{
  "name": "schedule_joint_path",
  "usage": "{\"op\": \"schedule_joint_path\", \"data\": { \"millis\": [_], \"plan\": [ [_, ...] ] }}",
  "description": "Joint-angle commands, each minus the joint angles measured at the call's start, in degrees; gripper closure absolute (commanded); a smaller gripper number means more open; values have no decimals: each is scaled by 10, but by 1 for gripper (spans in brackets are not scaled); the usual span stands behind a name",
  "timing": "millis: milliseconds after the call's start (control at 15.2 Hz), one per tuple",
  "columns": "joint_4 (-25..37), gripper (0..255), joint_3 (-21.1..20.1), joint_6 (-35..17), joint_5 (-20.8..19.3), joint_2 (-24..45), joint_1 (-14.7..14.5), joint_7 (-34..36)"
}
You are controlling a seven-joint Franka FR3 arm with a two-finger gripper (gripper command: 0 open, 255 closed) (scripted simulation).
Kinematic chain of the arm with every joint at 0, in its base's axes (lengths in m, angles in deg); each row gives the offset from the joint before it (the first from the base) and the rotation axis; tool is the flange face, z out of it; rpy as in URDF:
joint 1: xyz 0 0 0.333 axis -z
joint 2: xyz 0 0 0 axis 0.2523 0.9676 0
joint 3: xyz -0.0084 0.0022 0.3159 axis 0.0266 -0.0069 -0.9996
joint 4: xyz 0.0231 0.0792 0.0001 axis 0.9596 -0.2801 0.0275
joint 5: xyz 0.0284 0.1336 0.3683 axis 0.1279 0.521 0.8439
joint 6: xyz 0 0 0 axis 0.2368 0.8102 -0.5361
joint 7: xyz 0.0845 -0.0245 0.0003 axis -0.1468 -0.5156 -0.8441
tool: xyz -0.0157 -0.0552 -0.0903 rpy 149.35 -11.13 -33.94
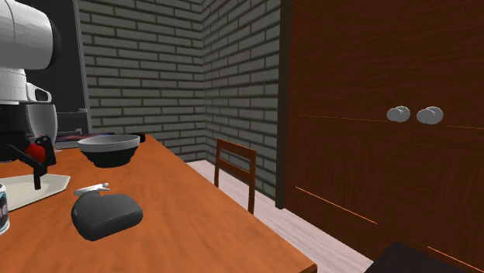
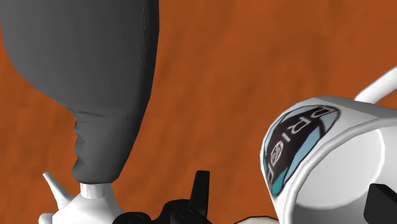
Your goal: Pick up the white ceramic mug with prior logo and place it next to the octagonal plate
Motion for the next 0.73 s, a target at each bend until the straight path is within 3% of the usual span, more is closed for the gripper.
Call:
{"op": "schedule_joint_path", "data": {
  "millis": [0,132,660],
  "plan": [
    [7,0,-1,20,2,-13,1,-1],
    [18,0,-3,45,4,-27,2,-2],
    [18,0,-3,45,4,-27,2,-2]
  ]
}}
